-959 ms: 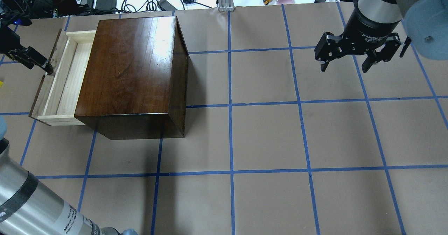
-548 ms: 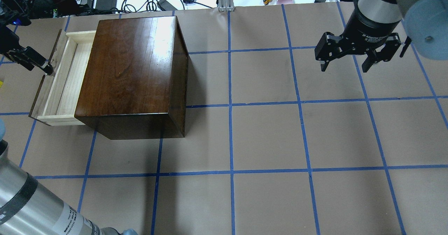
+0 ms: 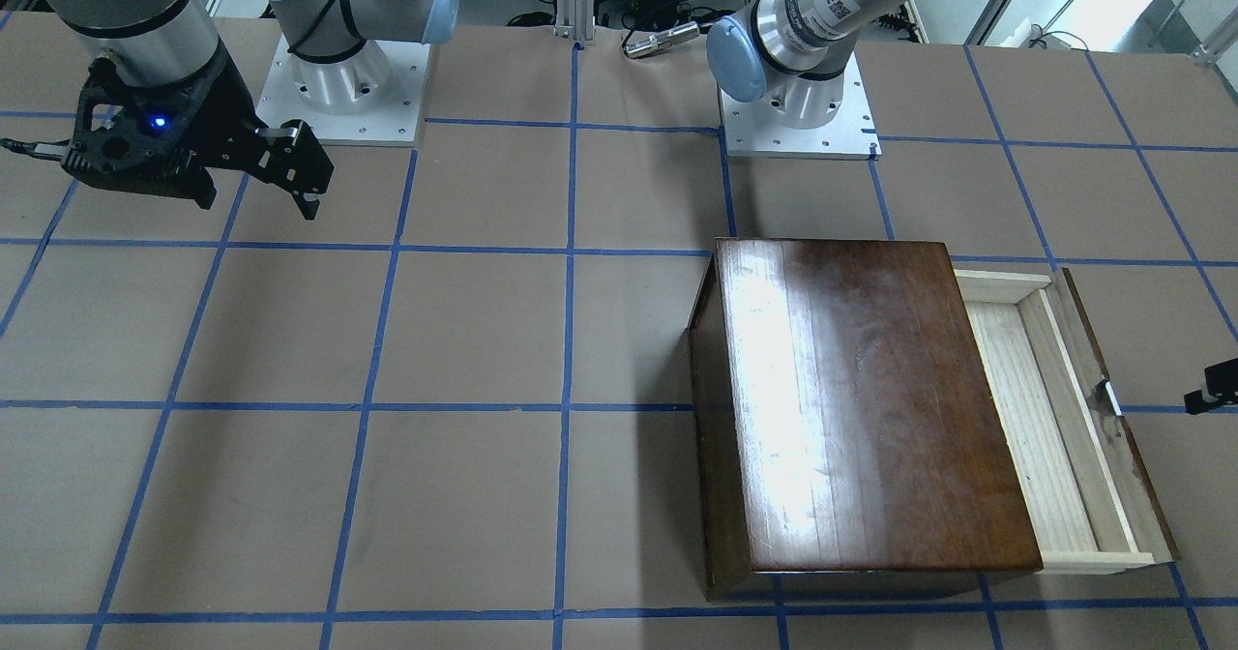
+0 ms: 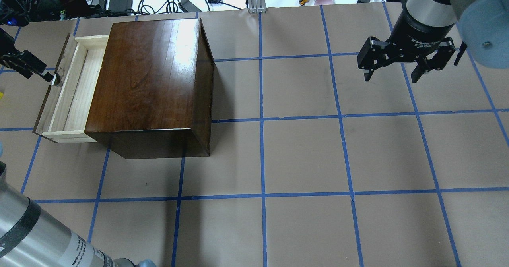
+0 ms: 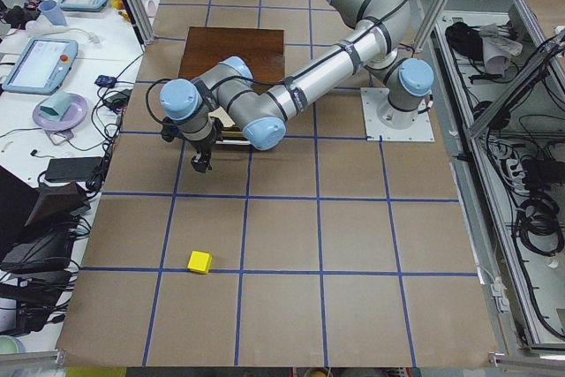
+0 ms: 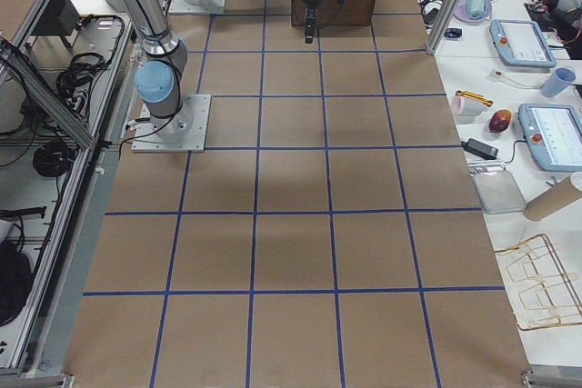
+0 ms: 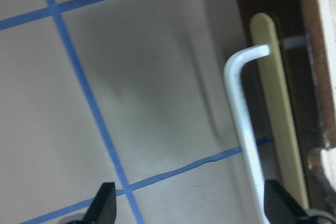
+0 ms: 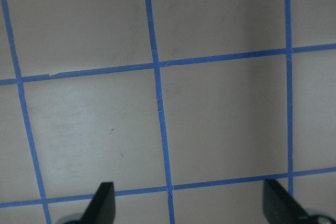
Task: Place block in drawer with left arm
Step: 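Pull the drawer outward from the cabinet with the left gripper, then release the handle and lower the left gripper onto the yellow cube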
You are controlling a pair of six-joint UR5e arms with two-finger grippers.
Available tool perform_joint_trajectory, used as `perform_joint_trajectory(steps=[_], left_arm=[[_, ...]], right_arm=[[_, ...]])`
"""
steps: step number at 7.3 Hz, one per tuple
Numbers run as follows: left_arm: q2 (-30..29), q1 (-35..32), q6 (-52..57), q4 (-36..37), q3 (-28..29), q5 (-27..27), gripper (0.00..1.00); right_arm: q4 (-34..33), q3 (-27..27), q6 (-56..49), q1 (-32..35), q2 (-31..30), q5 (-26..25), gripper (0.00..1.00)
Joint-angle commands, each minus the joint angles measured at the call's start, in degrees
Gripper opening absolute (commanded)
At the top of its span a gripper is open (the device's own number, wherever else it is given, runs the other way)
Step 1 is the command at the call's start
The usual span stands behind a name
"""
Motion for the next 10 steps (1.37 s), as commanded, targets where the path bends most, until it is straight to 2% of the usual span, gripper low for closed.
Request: perform_joint_trajectory(steps=[1,2,6,10], left_arm=[[-2.5,2.1,-0.3,1.7,4.2,0.9,1.00],[-3.9,4.1,-0.1,9.0,4.1,1.1,1.00],[-9.5,7.7,0.6,16.8,4.4,2.0,1.00],[-14.6,11.2,4.4,20.2,8.2,2.5,1.00]], right_arm=[[0.0,0.1,0.0,0.0,0.0,0.0,1.00],[0.0,0.0,0.0,0.0,0.0,0.0,1.00],[0.0,0.0,0.0,0.0,0.0,0.0,1.00],[0.0,0.0,0.0,0.0,0.0,0.0,1.00]])
